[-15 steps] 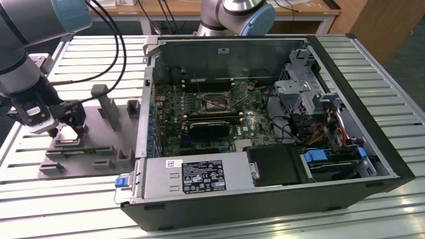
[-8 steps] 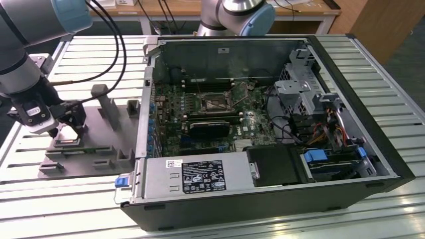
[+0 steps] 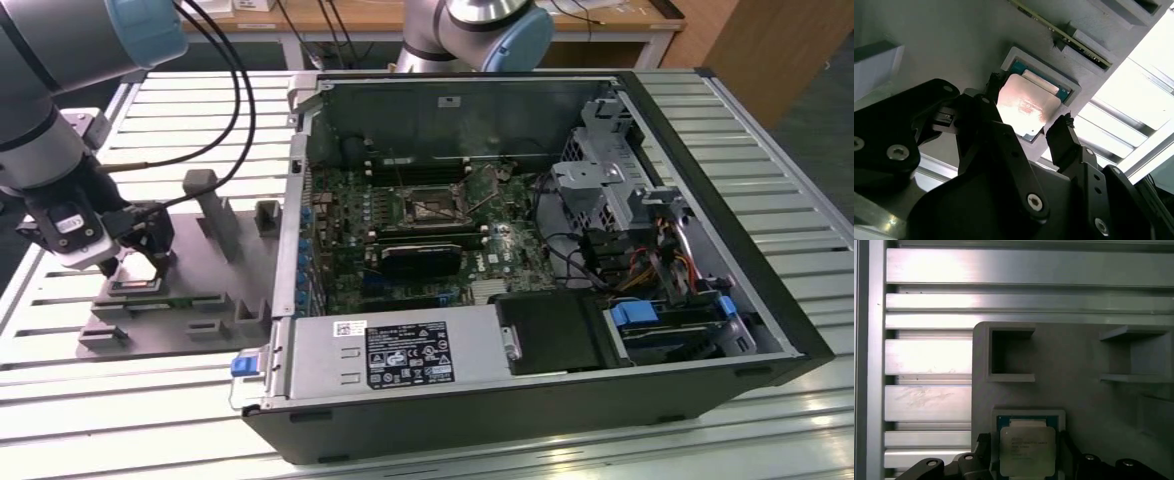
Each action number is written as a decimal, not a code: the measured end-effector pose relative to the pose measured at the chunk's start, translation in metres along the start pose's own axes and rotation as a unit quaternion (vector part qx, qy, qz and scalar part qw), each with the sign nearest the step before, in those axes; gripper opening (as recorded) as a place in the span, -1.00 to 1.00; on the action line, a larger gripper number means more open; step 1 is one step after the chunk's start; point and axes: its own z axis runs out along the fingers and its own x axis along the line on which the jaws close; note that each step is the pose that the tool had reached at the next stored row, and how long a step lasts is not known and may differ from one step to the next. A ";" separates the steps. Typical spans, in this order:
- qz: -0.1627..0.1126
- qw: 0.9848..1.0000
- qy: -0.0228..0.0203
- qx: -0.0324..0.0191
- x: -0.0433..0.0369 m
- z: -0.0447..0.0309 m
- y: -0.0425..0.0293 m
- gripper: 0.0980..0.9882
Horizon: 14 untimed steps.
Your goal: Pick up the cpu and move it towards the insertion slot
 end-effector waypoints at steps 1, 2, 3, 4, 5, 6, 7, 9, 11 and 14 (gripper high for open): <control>0.000 1.000 0.000 0.000 0.0000 0.0001 0.0000 0.23; 0.000 1.000 0.000 0.000 0.0000 0.0002 0.0000 0.23; 0.000 1.000 0.000 0.000 0.0000 0.0002 0.0000 0.23; 0.000 1.000 0.000 0.000 0.0000 0.0002 0.0000 0.23; 0.000 1.000 0.000 0.000 0.0000 0.0002 0.0000 0.23; -0.001 1.000 0.000 0.000 0.0000 0.0003 -0.0005 0.23; -0.001 1.000 0.000 0.000 0.0000 0.0003 -0.0011 0.23; 0.000 1.000 0.000 0.000 0.0000 0.0002 -0.0025 0.23; 0.000 1.000 0.000 0.000 0.0000 0.0002 -0.0026 0.23; 0.000 1.000 0.000 0.000 -0.0001 0.0002 -0.0027 0.23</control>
